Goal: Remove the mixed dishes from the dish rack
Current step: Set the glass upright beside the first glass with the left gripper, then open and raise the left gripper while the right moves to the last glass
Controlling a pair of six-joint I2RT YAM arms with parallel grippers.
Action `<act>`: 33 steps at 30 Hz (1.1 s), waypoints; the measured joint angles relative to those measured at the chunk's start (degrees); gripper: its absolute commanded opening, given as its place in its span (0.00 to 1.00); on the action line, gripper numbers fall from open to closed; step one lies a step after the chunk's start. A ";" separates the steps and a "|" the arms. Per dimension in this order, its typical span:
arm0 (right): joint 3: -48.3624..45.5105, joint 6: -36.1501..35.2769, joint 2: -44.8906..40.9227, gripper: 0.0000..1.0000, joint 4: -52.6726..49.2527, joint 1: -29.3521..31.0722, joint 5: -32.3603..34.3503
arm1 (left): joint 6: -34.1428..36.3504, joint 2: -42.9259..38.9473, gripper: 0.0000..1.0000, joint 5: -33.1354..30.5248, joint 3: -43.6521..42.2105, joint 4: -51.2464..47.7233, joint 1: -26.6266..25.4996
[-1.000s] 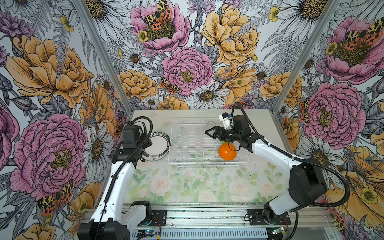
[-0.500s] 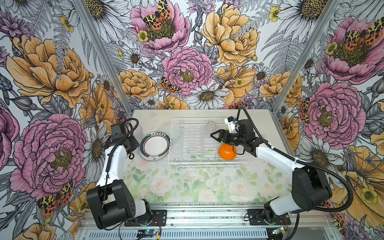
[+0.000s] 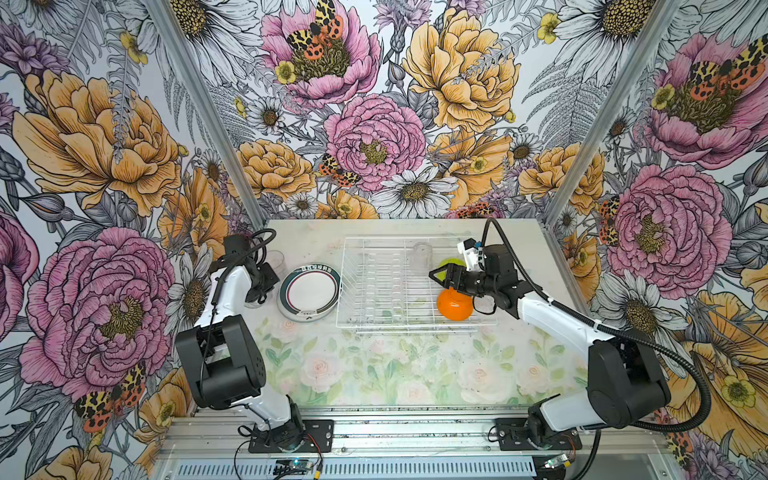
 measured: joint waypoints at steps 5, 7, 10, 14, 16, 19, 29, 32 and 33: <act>-0.02 0.00 0.00 0.86 0.00 -0.79 -0.02 | 0.13 2.67 0.00 -1.27 1.88 -0.94 -0.76; -0.02 -0.02 0.00 0.86 0.00 -0.79 -0.02 | 0.17 3.85 0.00 -1.88 2.49 -1.70 -1.14; -0.04 -0.02 0.00 0.86 0.02 -0.79 -0.02 | 0.61 5.55 0.00 -2.78 3.72 -2.56 -1.38; -0.28 -0.02 0.00 0.86 0.17 -0.79 -0.02 | 1.27 7.13 0.04 -4.22 5.05 -2.91 -1.51; -0.42 -0.02 0.00 0.86 0.20 -0.81 -0.02 | 1.44 7.67 0.07 -4.63 5.53 -2.99 -1.51; -0.57 -0.02 0.00 0.86 0.24 -1.11 -0.02 | 1.60 8.83 0.14 -5.25 6.12 -3.10 -1.62; -0.85 0.02 0.00 0.86 0.46 -1.16 -0.07 | 2.45 9.60 0.82 -7.67 6.45 -3.43 -4.24; -1.11 0.02 0.00 0.86 0.44 -1.16 -0.28 | 2.40 7.76 0.99 -8.26 6.40 -3.98 -4.96; -1.16 0.02 0.00 0.86 0.44 -1.16 -0.44 | 2.56 6.60 0.99 -8.33 6.32 -4.02 -5.07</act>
